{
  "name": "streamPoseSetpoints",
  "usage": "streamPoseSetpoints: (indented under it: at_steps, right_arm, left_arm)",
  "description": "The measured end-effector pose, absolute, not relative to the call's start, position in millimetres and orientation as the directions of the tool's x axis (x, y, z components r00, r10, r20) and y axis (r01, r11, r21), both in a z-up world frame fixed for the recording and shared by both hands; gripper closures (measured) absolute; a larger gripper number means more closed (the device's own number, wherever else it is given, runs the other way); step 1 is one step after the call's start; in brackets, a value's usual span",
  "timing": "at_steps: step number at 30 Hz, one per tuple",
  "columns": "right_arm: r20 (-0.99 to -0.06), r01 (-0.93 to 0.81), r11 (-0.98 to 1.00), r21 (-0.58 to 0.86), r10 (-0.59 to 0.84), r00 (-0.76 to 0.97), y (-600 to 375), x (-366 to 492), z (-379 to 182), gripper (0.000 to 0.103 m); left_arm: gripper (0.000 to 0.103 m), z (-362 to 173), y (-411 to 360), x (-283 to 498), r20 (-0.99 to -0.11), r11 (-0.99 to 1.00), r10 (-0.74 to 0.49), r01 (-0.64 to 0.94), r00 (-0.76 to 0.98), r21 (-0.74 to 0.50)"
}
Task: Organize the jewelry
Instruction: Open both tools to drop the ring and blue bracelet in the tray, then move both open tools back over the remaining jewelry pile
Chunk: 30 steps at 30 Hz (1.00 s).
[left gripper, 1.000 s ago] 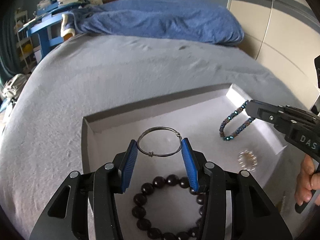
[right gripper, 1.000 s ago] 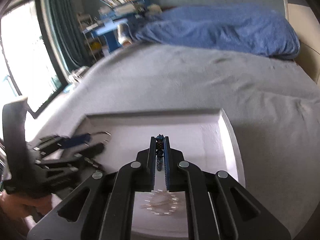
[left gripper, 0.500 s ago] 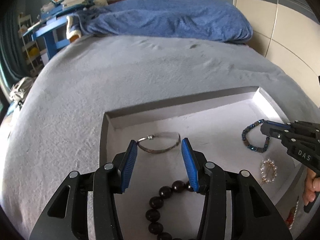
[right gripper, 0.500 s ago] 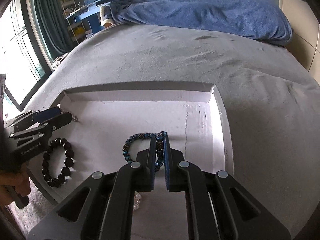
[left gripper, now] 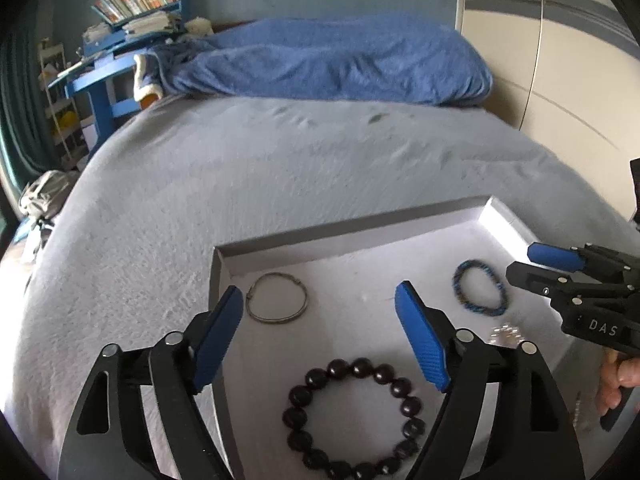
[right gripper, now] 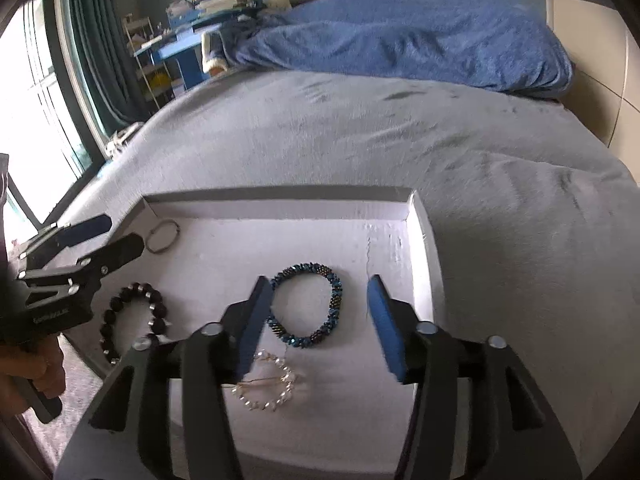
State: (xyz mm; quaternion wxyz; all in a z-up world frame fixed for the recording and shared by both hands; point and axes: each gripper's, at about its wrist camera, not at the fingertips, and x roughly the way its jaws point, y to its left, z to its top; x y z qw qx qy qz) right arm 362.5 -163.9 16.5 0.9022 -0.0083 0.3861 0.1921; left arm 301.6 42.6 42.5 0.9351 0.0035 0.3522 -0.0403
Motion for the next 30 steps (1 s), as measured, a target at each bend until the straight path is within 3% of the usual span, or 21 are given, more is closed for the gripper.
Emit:
streamPoseSetpoints:
  at_steps: [7,20,30]
  right_arm:
    - [-0.649,-0.350,0.928,0.126,0.344,0.678,-170.7,332.8,35.1,0.033]
    - [-0.611,-0.277,0.944,0.177,0.326,0.722,-200.2,270.2,35.6,0.029]
    - [-0.648,-0.257,0.957,0.132,0.280,0.709,-211.4,243.2,12.1,0.029]
  left_arm:
    - [0.013,64.2,42.7,263.3,-0.604,0.995,-0.094,0.087,0.791,-0.042]
    - [0.011,64.9,49.7,173.0,-0.556,0.993,-0.118,0.101,0.823,-0.061]
    - [0.011,35.5,45.6,136.8,-0.601,0.989,-0.146,0.126,0.786,-0.076]
